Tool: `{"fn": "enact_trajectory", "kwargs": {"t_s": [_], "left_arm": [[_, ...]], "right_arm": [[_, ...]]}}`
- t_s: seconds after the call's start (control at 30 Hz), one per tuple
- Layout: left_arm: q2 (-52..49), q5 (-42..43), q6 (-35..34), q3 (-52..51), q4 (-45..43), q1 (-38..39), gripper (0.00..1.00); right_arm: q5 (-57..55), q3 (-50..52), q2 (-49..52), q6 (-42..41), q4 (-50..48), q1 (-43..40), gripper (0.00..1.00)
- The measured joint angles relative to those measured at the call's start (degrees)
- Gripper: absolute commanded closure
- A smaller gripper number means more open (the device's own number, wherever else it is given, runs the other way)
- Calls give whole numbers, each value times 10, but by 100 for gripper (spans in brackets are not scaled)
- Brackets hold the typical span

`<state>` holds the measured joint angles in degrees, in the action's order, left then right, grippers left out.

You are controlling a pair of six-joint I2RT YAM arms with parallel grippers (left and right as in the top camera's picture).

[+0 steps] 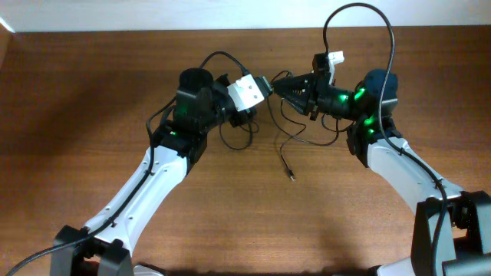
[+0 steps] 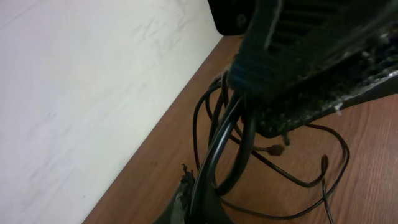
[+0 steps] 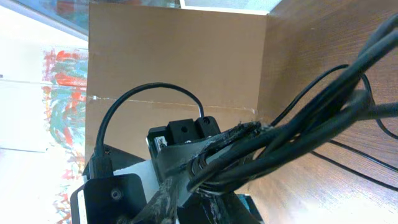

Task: Untangle cables
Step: 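Pull the right gripper up and rightward away from the left gripper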

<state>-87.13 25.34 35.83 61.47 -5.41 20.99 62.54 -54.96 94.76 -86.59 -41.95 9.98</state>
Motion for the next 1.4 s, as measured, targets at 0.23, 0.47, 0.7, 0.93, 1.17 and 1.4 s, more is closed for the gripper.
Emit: {"fn": "enact_trajectory", "kwargs": {"t_s": [0.23,0.47,0.7,0.93,1.17,1.4], "left_arm": [[0,4,0,0,-3,0,100],[0,6,0,0,-9,0,100],[0,6,0,0,-9,0,100],[0,6,0,0,-9,0,100],[0,8,0,0,31,0,100],[0,-12,0,7,107,5,100]], "right_arm": [[-2,0,0,0,0,0,89],[-2,0,0,0,0,0,96],[-2,0,0,0,0,0,96],[-1,0,0,0,0,0,96],[7,4,3,-1,-322,0,96],[4,4,3,-22,-459,-30,96]]}}
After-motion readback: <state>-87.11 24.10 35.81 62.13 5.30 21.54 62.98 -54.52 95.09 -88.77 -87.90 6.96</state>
